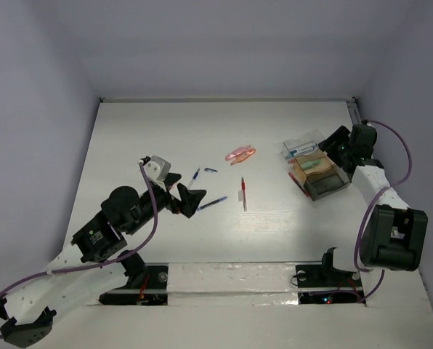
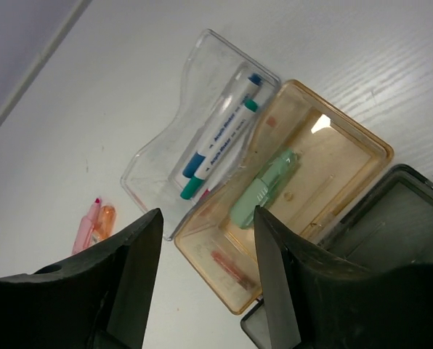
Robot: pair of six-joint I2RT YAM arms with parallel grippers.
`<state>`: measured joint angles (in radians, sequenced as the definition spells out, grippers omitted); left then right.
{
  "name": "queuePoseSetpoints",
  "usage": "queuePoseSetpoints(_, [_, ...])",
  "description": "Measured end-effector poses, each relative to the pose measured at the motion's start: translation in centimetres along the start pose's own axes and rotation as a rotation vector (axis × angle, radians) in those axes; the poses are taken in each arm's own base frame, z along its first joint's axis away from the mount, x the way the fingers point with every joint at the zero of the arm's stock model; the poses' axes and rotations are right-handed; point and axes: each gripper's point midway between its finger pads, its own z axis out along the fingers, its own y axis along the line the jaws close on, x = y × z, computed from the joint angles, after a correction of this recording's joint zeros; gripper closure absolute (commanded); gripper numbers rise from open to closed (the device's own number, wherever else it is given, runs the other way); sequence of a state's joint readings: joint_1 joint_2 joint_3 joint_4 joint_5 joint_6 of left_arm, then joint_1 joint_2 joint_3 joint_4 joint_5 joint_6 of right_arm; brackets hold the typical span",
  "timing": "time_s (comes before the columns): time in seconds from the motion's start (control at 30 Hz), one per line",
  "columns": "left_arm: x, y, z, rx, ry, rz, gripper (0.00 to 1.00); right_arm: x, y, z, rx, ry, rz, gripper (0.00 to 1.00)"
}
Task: Sort the stationery into containers
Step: Place the pen in the storage box, then pick up the pen from the center of the board.
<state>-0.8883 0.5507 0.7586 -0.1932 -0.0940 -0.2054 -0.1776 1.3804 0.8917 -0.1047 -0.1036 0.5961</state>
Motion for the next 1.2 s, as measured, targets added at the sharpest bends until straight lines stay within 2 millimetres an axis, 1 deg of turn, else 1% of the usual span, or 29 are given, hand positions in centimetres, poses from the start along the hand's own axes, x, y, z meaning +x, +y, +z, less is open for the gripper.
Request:
queuePoseSetpoints(0.07, [0.0,0.1,0.0,-0.004,-0.001,-0.001,0.01,-0.3,1.2,-0.3,-0.038,0.001,-0.027,0.45])
queuePoseSetpoints(0.1, [-0.1,0.2,0.0,-0.004,-0.001,-0.001,0.01,-0.3,1.9,-0.5,-0.055,0.003,-0.044,0.45])
queuePoseSetpoints(0.13, [-0.1,0.3,0.0,-0.008,-0.002,-0.001,0.01,0.1,2.9,-0.8,-0.074,0.011,-0.067,0.48])
queuePoseSetpoints(0.2, [-0.1,0.5,0.0,-0.015,-0.004,0.000,0.01,1.4,6.1,-1.5,-0.142,0.034,-0.136,0.51])
queuePoseSetpoints(0.27, [-0.2,0.8,0.1,-0.025,-0.006,-0.001,0.01,3.4,10.2,-2.4,-0.233,0.072,-0.214,0.52])
queuePoseSetpoints(0.3, [-0.2,0.9,0.1,-0.030,-0.007,-0.001,0.01,4.8,12.5,-3.0,-0.281,0.094,-0.255,0.52])
queuePoseSetpoints(0.33, [-0.2,1.0,0.1,-0.033,-0.006,-0.001,0.01,5.8,14.4,-3.5,-0.322,0.107,-0.291,0.47])
queuePoseSetpoints(0.37, [-0.2,1.1,0.2,-0.038,-0.007,-0.002,0.01,6.8,15.9,-3.8,-0.350,0.119,-0.318,0.44])
queuePoseSetpoints(0.4, [-0.2,1.2,0.2,-0.044,-0.005,-0.002,0.01,8.2,17.4,-4.0,-0.382,0.143,-0.352,0.41])
queuePoseSetpoints(0.43, [-0.2,1.3,0.3,-0.047,-0.004,-0.002,0.01,9.3,18.6,-4.0,-0.400,0.159,-0.378,0.35])
queuePoseSetpoints(0.47, [-0.1,1.5,0.4,-0.053,-0.001,-0.003,0.01,10.4,19.4,-3.7,-0.406,0.179,-0.400,0.33])
queuePoseSetpoints(0.5, [0.0,1.6,0.4,-0.057,0.002,-0.003,0.01,11.4,19.9,-3.3,-0.402,0.196,-0.423,0.29])
queuePoseSetpoints(0.53, [0.0,1.7,0.6,-0.062,0.006,-0.003,0.01,12.4,20.1,-2.5,-0.384,0.215,-0.441,0.22])
queuePoseSetpoints(0.6, [0.2,2.0,0.7,-0.073,0.011,-0.003,0.01,14.3,20.1,-1.1,-0.343,0.246,-0.478,0.19])
queuePoseSetpoints(0.63, [0.2,2.1,0.8,-0.078,0.013,-0.004,0.01,15.5,20.0,-0.3,-0.315,0.267,-0.499,0.15])
queuePoseSetpoints(0.77, [0.1,2.6,0.9,-0.094,0.012,-0.007,0.01,19.1,19.0,2.5,-0.222,0.326,-0.565,0.13])
queuePoseSetpoints(0.87, [0.0,2.9,0.9,-0.101,0.010,-0.009,0.01,21.2,18.4,4.2,-0.173,0.359,-0.600,0.13])
queuePoseSetpoints(1.0, [0.1,3.1,1.0,-0.105,0.015,-0.010,0.01,22.8,18.2,5.5,-0.126,0.375,-0.635,0.12])
queuePoseSetpoints(1.2, [0.3,3.3,1.1,-0.105,0.022,-0.012,0.01,23.5,18.0,6.3,-0.087,0.373,-0.659,0.18])
